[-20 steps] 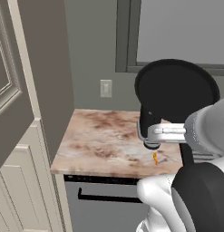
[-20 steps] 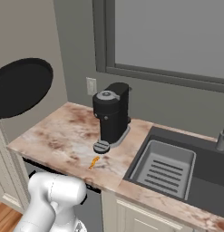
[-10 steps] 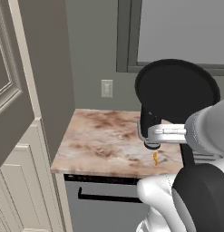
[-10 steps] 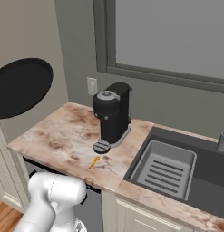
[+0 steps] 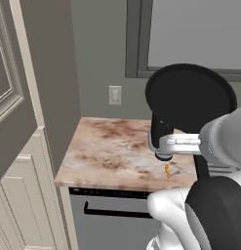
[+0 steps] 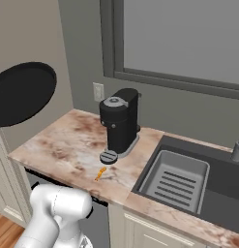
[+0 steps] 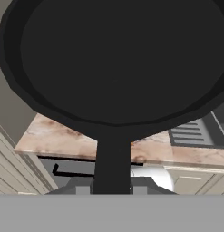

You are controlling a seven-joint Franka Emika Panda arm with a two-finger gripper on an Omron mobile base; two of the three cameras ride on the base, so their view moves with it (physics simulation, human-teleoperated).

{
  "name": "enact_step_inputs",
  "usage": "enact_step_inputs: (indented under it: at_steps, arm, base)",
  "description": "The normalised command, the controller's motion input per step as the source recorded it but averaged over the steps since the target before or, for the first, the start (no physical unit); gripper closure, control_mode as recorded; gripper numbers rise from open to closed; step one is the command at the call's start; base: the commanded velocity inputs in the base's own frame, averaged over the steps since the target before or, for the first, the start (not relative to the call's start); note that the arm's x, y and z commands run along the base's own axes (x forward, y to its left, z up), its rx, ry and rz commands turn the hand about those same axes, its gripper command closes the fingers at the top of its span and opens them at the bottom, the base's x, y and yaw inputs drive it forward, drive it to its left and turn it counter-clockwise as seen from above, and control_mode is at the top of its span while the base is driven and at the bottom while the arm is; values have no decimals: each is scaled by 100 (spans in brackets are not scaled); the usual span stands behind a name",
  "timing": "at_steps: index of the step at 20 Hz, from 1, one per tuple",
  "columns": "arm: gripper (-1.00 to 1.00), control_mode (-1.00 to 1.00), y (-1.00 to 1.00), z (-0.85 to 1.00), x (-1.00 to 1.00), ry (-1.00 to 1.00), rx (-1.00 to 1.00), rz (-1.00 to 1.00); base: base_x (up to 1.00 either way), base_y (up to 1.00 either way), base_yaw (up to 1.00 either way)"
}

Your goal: Retrieve the pan from the cabinet, then place the raw meat into the pan to avoid contamination.

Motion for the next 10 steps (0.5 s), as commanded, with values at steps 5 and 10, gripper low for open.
enact_step_inputs:
  at_steps: [5,10]
  arm:
    - [100,-100,0,0,2,0,0,0]
    - [100,-100,0,0,0,0,0,0]
  base:
    - [0,0,0]
    - [0,0,0]
